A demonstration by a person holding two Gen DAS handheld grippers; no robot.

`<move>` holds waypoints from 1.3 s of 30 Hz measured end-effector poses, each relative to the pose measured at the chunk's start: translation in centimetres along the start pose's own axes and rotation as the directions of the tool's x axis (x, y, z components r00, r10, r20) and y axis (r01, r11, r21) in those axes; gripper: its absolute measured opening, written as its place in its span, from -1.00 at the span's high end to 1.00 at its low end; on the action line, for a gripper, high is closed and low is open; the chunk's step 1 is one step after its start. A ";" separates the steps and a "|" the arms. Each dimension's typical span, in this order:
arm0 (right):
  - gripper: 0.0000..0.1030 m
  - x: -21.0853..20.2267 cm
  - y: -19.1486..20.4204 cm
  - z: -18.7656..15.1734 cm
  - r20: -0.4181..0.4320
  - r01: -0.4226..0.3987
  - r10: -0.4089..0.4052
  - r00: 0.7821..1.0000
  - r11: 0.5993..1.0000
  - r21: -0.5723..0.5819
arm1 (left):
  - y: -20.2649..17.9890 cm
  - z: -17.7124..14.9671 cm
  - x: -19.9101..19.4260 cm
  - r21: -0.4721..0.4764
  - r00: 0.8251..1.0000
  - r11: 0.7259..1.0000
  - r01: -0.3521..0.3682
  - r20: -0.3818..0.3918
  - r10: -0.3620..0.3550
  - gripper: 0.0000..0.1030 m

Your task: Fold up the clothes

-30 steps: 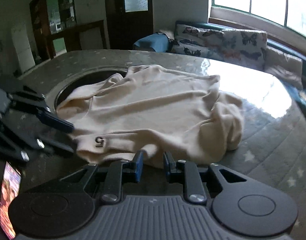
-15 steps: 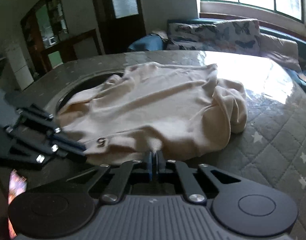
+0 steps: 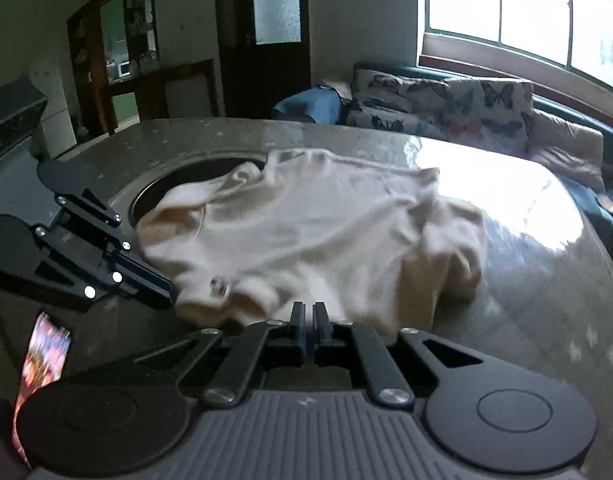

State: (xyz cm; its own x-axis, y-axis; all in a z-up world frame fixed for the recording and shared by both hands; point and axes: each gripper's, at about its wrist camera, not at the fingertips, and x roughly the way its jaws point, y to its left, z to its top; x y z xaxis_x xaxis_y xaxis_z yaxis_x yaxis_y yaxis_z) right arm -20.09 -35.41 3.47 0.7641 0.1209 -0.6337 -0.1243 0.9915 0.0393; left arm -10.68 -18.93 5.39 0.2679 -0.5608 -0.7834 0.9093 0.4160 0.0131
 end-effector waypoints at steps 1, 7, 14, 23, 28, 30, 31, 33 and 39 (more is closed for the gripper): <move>0.90 0.5 -0.1 0.4 0.003 -0.002 0.002 1.000 1.000 0.000 | 0.2 0.3 0.1 -0.014 1.000 1.000 -0.002 0.010 0.002 0.75; 0.90 4.6 -0.9 0.8 -0.058 -0.042 0.044 0.997 0.998 0.036 | 1.6 1.5 2.0 -0.079 1.000 0.997 0.003 0.012 -0.002 0.73; 0.87 3.7 -1.0 -0.3 -0.099 -0.067 0.067 0.993 0.998 0.008 | 1.9 0.9 2.5 -0.068 0.998 0.996 0.057 -0.019 -0.058 0.67; 0.80 3.6 -8.1 6.1 0.012 0.106 -0.108 0.994 0.989 0.099 | 2.2 1.3 1.3 -0.065 0.999 0.997 0.035 0.017 -0.034 0.55; 0.50 8.1 -10.6 8.3 -0.043 0.116 -0.111 0.993 0.985 0.129 | 2.6 2.8 1.4 -0.090 0.998 0.995 0.031 0.049 -0.026 0.52; 0.49 10.0 -11.3 8.6 -0.062 0.120 -0.113 0.992 0.983 0.138 | 2.7 3.4 1.8 -0.095 0.998 0.995 0.032 0.057 -0.027 0.45; 0.49 10.8 -11.6 8.6 -0.073 0.121 -0.111 0.991 0.982 0.148 | 2.7 3.6 2.1 -0.094 0.998 0.995 0.033 0.058 -0.027 0.44; 0.49 12.8 -12.5 8.3 -0.103 0.109 -0.091 0.990 0.977 0.183 | 2.5 4.2 2.7 -0.095 0.998 0.995 0.040 0.057 -0.035 0.44; 0.94 14.3 -13.6 7.4 -0.141 0.170 -0.145 0.979 0.968 0.183 | 1.8 5.0 4.3 -0.089 0.996 0.993 0.074 0.049 -0.070 0.44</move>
State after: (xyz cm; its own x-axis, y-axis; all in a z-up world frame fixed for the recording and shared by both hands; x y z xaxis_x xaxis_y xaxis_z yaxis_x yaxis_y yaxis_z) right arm -2.78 -46.81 -0.42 0.6769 -0.0320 -0.7354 0.1251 0.9895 0.0720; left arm -6.28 -24.15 5.13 0.2187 -0.6228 -0.7512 0.8945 0.4355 -0.1006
